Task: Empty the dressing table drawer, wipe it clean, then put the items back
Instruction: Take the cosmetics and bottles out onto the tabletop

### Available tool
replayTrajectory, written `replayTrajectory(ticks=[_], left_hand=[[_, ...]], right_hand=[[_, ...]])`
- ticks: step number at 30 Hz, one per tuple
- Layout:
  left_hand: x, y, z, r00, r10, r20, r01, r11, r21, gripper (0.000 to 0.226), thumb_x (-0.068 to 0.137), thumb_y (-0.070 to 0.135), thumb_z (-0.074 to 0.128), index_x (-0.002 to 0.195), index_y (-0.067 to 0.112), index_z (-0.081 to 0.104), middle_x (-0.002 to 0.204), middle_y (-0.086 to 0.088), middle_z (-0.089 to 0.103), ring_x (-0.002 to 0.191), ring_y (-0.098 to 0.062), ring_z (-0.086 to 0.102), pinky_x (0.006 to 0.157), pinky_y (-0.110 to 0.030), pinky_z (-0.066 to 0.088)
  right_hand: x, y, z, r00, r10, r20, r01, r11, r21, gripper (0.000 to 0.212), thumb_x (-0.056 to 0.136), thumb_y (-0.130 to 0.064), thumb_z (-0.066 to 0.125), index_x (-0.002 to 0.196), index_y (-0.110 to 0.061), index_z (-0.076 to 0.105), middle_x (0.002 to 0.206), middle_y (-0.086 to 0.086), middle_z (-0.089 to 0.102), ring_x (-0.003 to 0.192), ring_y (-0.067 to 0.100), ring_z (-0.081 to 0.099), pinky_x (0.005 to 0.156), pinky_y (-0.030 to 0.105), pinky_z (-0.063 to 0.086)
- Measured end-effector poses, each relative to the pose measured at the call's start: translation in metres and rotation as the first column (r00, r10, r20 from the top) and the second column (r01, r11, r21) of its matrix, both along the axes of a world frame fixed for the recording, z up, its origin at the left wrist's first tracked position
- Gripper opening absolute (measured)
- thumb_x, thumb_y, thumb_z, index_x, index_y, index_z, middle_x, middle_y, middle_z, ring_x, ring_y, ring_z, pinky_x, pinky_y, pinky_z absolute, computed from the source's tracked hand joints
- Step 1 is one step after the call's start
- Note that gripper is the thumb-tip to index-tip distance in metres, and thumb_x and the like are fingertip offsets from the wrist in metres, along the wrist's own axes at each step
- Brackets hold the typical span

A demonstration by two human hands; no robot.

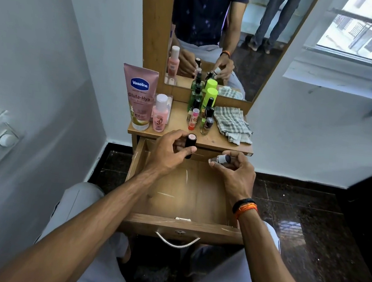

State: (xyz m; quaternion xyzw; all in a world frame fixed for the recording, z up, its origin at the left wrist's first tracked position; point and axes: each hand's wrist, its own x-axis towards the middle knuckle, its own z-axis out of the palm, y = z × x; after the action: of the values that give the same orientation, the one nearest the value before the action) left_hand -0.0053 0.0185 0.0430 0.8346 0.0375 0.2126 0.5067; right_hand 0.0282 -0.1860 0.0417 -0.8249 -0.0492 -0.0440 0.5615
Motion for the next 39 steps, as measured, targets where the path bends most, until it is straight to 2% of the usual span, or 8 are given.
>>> replayTrajectory(ticks=[3, 8, 11, 15, 19, 24, 30, 39], left_hand=[[0.008, 0.004, 0.001, 0.998, 0.056, 0.013, -0.056, 0.996, 0.064, 0.034, 0.083, 0.026, 0.080, 0.113, 0.016, 0.070, 0.105, 0.003, 0.067, 0.095, -0.011, 0.062, 0.078, -0.018, 0.050], [0.022, 0.004, 0.005, 0.988, 0.148, 0.044, -0.151, 0.985, 0.083, 0.035, 0.082, 0.023, 0.081, 0.113, 0.013, 0.071, 0.103, 0.001, 0.067, 0.090, -0.009, 0.058, 0.072, -0.002, 0.039], [0.031, 0.002, 0.007, 0.984, 0.172, 0.044, -0.175, 0.980, 0.099, 0.036, 0.081, 0.026, 0.081, 0.112, 0.012, 0.071, 0.101, -0.001, 0.069, 0.088, -0.012, 0.060, 0.071, -0.008, 0.044], [0.042, 0.000, 0.011, 0.980, 0.191, 0.049, -0.196, 0.975, 0.105, 0.037, 0.080, 0.027, 0.082, 0.112, 0.013, 0.071, 0.102, -0.001, 0.069, 0.089, -0.013, 0.061, 0.069, -0.009, 0.041], [0.049, -0.002, 0.012, 0.977, 0.210, 0.047, -0.214, 0.973, 0.091, 0.034, 0.079, 0.025, 0.083, 0.108, 0.013, 0.072, 0.098, -0.001, 0.069, 0.085, -0.014, 0.062, 0.066, -0.011, 0.040], [0.056, -0.005, 0.007, 0.975, 0.219, 0.038, -0.222, 0.971, 0.091, 0.034, 0.079, 0.027, 0.083, 0.108, 0.013, 0.071, 0.098, 0.000, 0.069, 0.086, -0.014, 0.063, 0.066, -0.011, 0.042], [0.059, -0.006, 0.004, 0.973, 0.225, 0.052, -0.229, 0.969, 0.088, 0.038, 0.077, 0.026, 0.084, 0.111, 0.014, 0.070, 0.098, 0.001, 0.069, 0.085, -0.014, 0.064, 0.071, -0.028, 0.057], [0.055, -0.008, 0.002, 0.977, 0.210, 0.027, -0.212, 0.973, 0.093, 0.048, 0.073, 0.017, 0.088, 0.115, 0.013, 0.066, 0.101, 0.000, 0.069, 0.089, -0.013, 0.064, 0.074, -0.025, 0.057]], right_hand=[[0.007, 0.008, 0.005, 0.998, -0.002, 0.058, 0.004, 0.999, -0.042, 0.046, 0.067, -0.023, 0.091, 0.104, -0.020, 0.064, 0.095, -0.005, 0.071, 0.084, 0.005, 0.070, 0.077, 0.020, 0.059], [0.027, 0.023, 0.014, 0.987, 0.021, 0.159, 0.002, 0.989, -0.146, 0.043, 0.071, -0.021, 0.090, 0.105, -0.020, 0.064, 0.095, -0.009, 0.069, 0.088, -0.001, 0.066, 0.081, 0.016, 0.057], [0.039, 0.032, 0.021, 0.976, 0.070, 0.206, -0.029, 0.980, -0.196, 0.039, 0.072, -0.019, 0.089, 0.102, -0.018, 0.065, 0.091, -0.012, 0.066, 0.084, -0.003, 0.065, 0.079, 0.013, 0.056], [0.050, 0.041, 0.024, 0.965, 0.111, 0.237, -0.050, 0.967, -0.249, 0.034, 0.074, -0.018, 0.087, 0.100, -0.019, 0.065, 0.089, -0.011, 0.066, 0.083, 0.004, 0.065, 0.076, 0.013, 0.055], [0.055, 0.046, 0.022, 0.965, 0.115, 0.237, -0.047, 0.960, -0.275, 0.039, 0.071, -0.020, 0.089, 0.101, -0.020, 0.063, 0.086, -0.011, 0.068, 0.075, -0.001, 0.065, 0.070, 0.010, 0.054], [0.058, 0.049, 0.018, 0.969, 0.093, 0.231, -0.025, 0.959, -0.283, 0.047, 0.070, -0.023, 0.090, 0.106, -0.018, 0.060, 0.089, -0.004, 0.073, 0.077, 0.006, 0.069, 0.071, 0.022, 0.060], [0.057, 0.053, 0.018, 0.967, 0.073, 0.243, 0.005, 0.952, -0.306, 0.040, 0.070, -0.027, 0.089, 0.099, -0.019, 0.063, 0.085, -0.012, 0.066, 0.073, 0.001, 0.063, 0.070, 0.023, 0.058], [0.055, 0.055, 0.014, 0.968, 0.042, 0.247, 0.031, 0.959, -0.283, 0.038, 0.072, -0.027, 0.088, 0.100, -0.017, 0.065, 0.087, -0.006, 0.071, 0.078, 0.006, 0.066, 0.075, 0.026, 0.059]])
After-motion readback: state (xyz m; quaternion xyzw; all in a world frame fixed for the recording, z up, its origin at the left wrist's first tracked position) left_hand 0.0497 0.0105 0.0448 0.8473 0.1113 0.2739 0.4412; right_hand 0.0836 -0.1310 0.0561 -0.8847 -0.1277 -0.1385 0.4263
